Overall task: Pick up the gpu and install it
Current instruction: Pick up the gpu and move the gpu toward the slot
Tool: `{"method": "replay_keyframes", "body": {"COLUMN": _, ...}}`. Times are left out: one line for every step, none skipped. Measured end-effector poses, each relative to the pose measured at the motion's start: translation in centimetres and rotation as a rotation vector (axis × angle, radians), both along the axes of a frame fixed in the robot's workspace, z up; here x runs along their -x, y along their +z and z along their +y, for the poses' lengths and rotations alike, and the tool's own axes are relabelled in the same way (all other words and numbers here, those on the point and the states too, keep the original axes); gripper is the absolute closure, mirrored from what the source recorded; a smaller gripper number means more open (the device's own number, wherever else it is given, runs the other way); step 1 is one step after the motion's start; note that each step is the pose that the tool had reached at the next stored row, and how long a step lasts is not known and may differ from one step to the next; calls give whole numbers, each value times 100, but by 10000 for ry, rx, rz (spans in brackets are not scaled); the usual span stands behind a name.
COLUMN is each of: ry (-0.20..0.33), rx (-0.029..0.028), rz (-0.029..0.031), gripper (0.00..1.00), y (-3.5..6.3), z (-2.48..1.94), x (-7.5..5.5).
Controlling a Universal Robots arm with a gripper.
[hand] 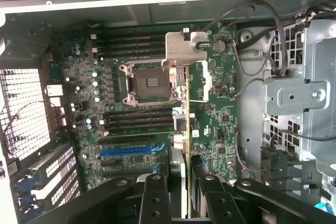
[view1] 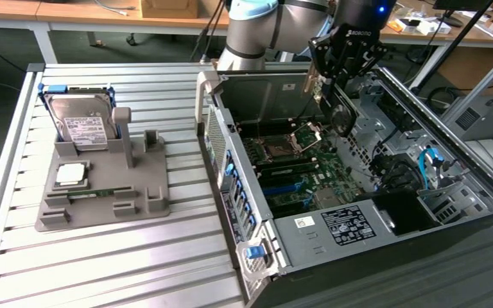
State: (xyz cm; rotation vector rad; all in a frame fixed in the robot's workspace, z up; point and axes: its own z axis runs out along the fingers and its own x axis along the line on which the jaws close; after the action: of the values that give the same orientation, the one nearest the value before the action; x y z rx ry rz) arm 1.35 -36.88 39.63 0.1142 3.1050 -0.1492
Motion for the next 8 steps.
{"method": "replay_keyframes", "body": {"ry": 0, "rx": 1, "rz": 0, "gripper": 73, "y": -8, "z": 0, "x": -4}}
{"method": "replay_keyframes", "body": {"ry": 0, "rx": 2, "rz": 0, "gripper": 73, "y": -16, "z": 0, "x": -7}}
{"method": "replay_keyframes", "body": {"ry": 0, "rx": 3, "rz": 0, "gripper": 73, "y": -26, "z": 0, "x": -10}}
{"method": "replay_keyframes", "body": {"ry": 0, "rx": 5, "rz": 0, "gripper": 73, "y": -33, "z": -1, "x": -12}}
{"method": "replay_keyframes", "body": {"ry": -1, "rx": 6, "rz": 0, "gripper": 73, "y": -44, "z": -1, "x": -13}}
{"method": "replay_keyframes", "body": {"ry": 0, "rx": 7, "rz": 0, "gripper": 73, "y": -53, "z": -1, "x": -15}}
{"method": "replay_keyframes", "body": {"ry": 0, "rx": 10, "rz": 0, "gripper": 73, "y": -68, "z": -1, "x": -18}}
{"method": "replay_keyframes", "body": {"ry": 0, "rx": 11, "rz": 0, "gripper": 73, "y": -76, "z": -2, "x": -19}}
